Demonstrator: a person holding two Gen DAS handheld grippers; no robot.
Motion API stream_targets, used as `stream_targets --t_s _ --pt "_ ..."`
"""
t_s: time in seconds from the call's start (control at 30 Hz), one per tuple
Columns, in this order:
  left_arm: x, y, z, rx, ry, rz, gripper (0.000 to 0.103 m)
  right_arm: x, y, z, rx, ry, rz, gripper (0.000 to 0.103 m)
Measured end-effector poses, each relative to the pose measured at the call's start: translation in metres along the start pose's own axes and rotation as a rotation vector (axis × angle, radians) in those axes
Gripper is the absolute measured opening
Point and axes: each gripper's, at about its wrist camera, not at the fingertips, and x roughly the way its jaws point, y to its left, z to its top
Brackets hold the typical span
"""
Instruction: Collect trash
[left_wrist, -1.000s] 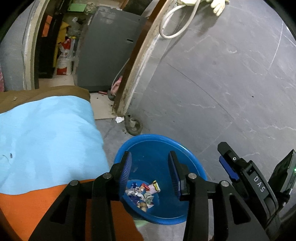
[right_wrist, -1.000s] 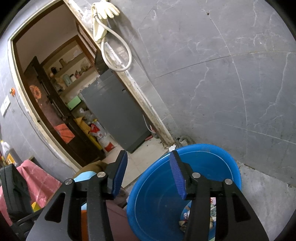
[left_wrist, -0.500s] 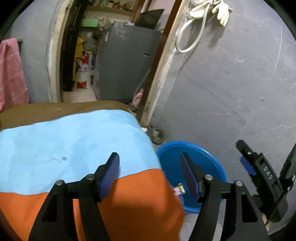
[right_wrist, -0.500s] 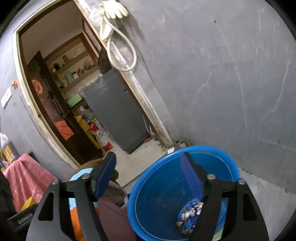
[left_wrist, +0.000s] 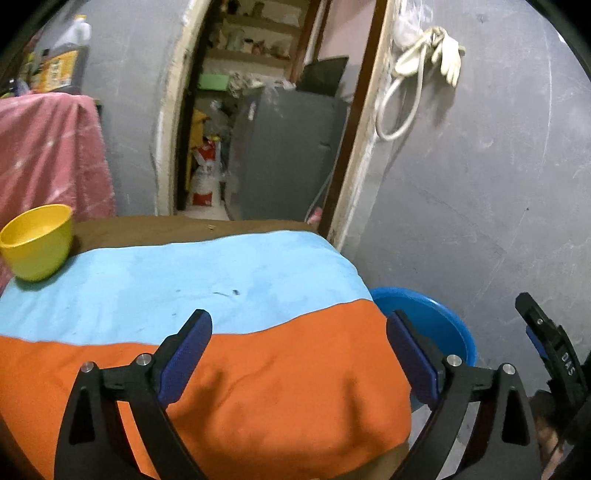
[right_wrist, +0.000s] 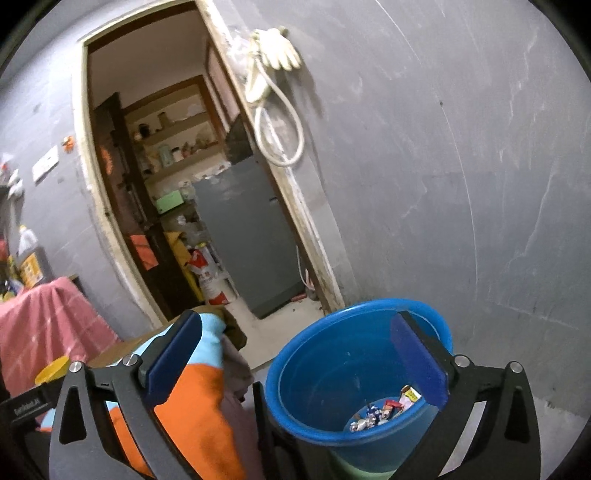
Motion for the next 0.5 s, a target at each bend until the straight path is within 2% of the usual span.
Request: stream_targets --t_s 0.27,0.5 --pt "-0.054 0.023 -0.022 -0.033 -0.086 0.031 0.099 -0.048 0.033 -0.003 -0.089 -0.069 0.039 0.103" --pt "-0.098 0.034 -0.039 -0.006 -0.168 0.073 0.1 -0.077 0.054 -0.014 -0.13 -0.089 0.062 0.103"
